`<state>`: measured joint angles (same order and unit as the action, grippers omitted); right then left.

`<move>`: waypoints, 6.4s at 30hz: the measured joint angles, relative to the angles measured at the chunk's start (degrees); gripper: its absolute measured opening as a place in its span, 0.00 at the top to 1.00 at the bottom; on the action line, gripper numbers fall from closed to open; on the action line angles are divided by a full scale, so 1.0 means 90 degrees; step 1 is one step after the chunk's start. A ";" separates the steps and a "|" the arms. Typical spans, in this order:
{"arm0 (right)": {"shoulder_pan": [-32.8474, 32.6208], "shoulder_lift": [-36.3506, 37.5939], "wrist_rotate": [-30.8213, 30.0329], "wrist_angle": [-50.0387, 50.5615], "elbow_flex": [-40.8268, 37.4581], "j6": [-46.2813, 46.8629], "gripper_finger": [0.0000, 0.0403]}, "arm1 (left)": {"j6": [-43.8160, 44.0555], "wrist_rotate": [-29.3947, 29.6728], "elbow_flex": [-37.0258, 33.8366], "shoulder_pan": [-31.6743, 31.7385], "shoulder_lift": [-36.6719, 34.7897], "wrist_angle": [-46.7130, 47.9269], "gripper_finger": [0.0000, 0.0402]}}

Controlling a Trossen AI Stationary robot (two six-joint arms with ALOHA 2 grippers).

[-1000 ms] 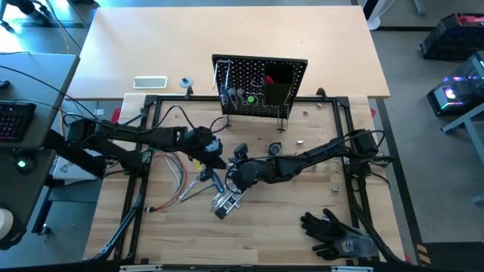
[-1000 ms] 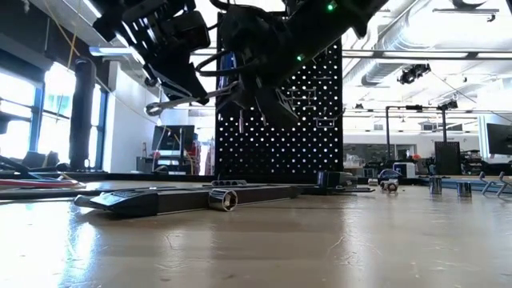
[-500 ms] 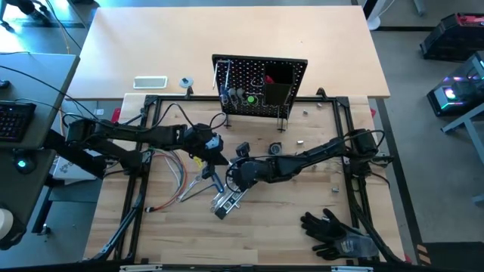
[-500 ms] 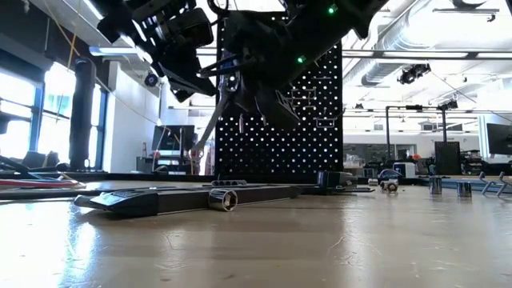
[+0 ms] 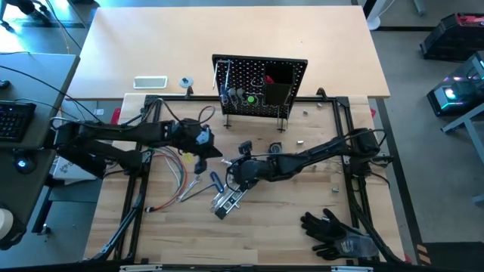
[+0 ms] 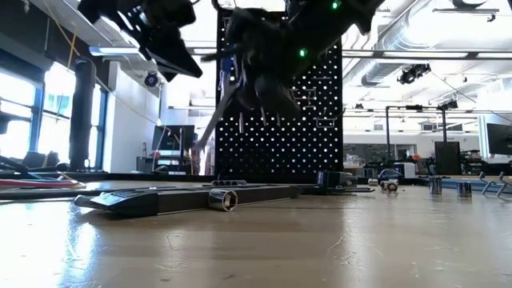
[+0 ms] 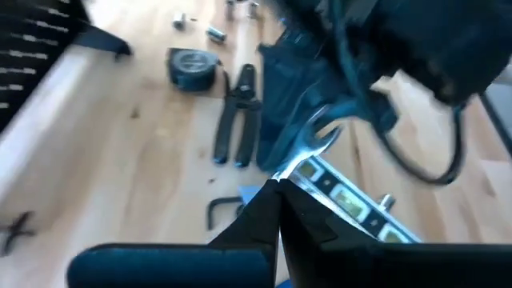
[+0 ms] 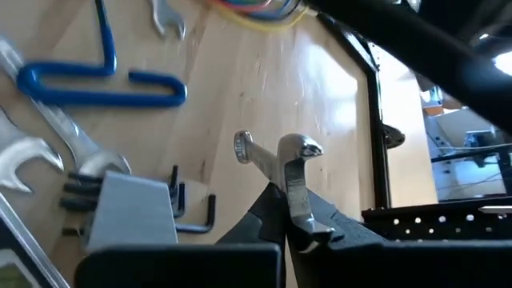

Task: Hang tools onto peg board
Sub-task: Hang the wrench on the peg board

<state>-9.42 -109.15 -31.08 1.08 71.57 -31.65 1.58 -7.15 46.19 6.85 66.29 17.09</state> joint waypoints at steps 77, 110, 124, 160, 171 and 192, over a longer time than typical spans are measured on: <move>0.0009 0.1294 -0.1776 -0.2321 -0.0007 -0.6077 1.00 | 0.5979 0.0376 -0.2148 0.0437 0.0851 -0.9176 0.54; 0.0006 0.1156 0.0377 0.1946 -0.0007 0.1054 1.00 | -0.2398 0.0730 -0.0756 0.0787 0.1424 -0.1626 0.61; 0.0009 0.1164 0.0845 0.2080 -0.0531 0.2331 0.87 | -0.3535 0.0455 0.0466 0.0780 0.3584 -0.0897 0.63; -0.0231 0.1177 -0.0003 0.1403 -0.1401 0.2855 0.73 | -0.3708 0.0501 0.0918 0.0590 0.3581 -0.0429 0.99; -0.0295 0.1863 -0.0048 0.1420 -0.1401 0.2855 0.73 | -0.3318 0.0371 0.0915 0.0460 0.2344 -0.0457 0.99; -0.0305 0.2907 -0.0240 0.1769 -0.1399 0.2795 0.73 | -0.2640 0.0699 0.0775 0.0745 0.0116 -0.1179 1.00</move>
<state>-12.16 -82.98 -33.24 17.00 58.98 -6.50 -22.18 -0.86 53.17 13.56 67.34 6.48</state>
